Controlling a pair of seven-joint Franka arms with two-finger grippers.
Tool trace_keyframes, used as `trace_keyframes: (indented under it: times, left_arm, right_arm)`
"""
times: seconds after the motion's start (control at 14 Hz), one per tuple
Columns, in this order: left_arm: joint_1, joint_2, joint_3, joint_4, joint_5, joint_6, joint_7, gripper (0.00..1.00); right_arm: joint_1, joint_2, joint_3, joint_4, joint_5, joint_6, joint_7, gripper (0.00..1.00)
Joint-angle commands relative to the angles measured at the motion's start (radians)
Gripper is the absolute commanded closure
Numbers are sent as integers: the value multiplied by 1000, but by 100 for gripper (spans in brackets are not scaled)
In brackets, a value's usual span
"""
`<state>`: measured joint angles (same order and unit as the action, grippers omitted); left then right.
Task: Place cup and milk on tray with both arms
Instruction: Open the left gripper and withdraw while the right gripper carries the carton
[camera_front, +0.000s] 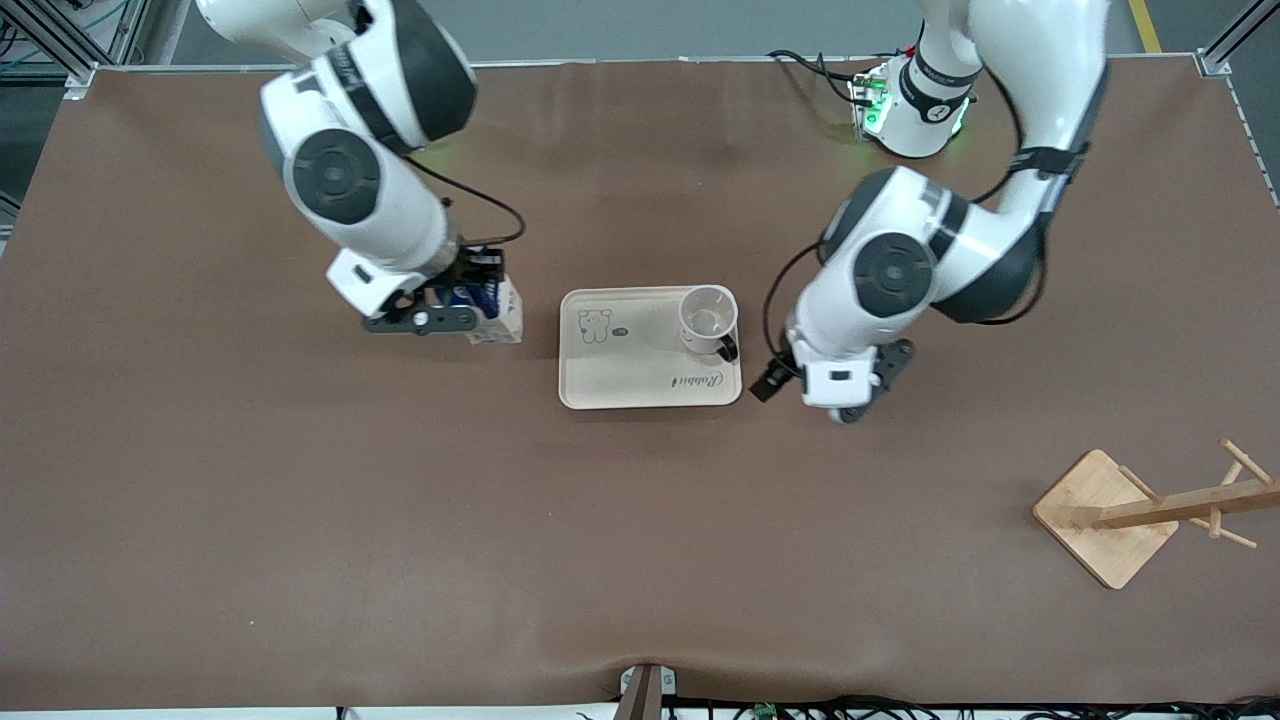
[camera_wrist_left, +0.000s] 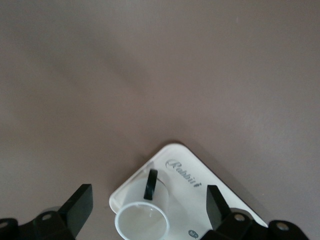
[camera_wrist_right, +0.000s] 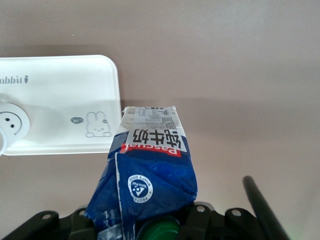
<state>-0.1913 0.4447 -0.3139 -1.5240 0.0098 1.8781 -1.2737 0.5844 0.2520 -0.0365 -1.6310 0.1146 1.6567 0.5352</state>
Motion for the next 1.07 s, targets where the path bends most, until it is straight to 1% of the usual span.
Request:
trace_keyframes:
  times: [0.0, 0.21, 0.36, 0.57, 0.64, 0.79, 1.0]
  left_arm:
    - [90, -12, -2, 68, 16, -69, 130, 0]
    - [188, -32, -2, 85, 18, -73, 246, 0]
    - [243, -53, -1, 85, 44, -94, 353, 0]
    - [305, -106, -2, 85, 94, -160, 479, 0]
    - [319, -125, -1, 85, 101, -178, 535, 0]
    - [363, -158, -2, 85, 102, -204, 611, 0]
    - [392, -187, 1, 85, 102, -238, 720, 0]
  right_arm:
    - [81, 108, -13, 92, 5, -2, 80, 100]
    - [124, 188, -11, 160, 13, 14, 80, 100]
    - [144, 222, -11, 175, 17, 38, 81, 100]
    - [181, 283, -11, 174, 56, 193, 83, 100]
    - [186, 305, -13, 180, 56, 207, 78, 100]
    - [160, 308, -14, 195, 56, 204, 62, 100]
    - [158, 326, -14, 195, 59, 198, 57, 100]
